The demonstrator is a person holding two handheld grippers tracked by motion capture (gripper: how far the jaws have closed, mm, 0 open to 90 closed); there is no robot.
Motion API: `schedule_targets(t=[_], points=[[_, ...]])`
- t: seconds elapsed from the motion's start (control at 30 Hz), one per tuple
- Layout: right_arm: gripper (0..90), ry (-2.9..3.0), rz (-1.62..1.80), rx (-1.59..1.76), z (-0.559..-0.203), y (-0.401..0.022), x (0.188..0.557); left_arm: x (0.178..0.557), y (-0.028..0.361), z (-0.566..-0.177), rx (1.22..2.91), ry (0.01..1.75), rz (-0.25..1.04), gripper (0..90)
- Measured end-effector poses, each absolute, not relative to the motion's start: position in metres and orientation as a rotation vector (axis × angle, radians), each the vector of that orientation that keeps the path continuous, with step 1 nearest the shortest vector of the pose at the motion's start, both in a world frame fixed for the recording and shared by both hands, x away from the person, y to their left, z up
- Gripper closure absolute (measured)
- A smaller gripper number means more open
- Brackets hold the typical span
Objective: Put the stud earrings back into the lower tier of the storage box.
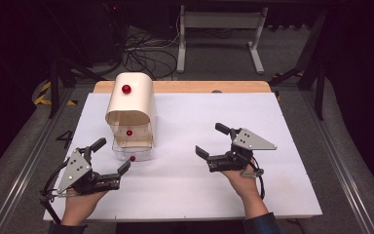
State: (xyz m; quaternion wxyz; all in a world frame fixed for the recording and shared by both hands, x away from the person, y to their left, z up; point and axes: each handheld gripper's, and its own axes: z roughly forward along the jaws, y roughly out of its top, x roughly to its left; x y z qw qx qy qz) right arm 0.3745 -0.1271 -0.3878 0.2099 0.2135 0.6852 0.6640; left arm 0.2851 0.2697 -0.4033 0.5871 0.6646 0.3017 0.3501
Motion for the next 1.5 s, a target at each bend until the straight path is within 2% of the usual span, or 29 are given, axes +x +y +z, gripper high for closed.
schedule_targets(t=[1.5], points=[[0.2, 1.818, 1.766, 0.674, -0.383, -0.201, 0.367, 0.284, 0.274, -0.395, 1.591, 0.682, 0.755, 3.4]])
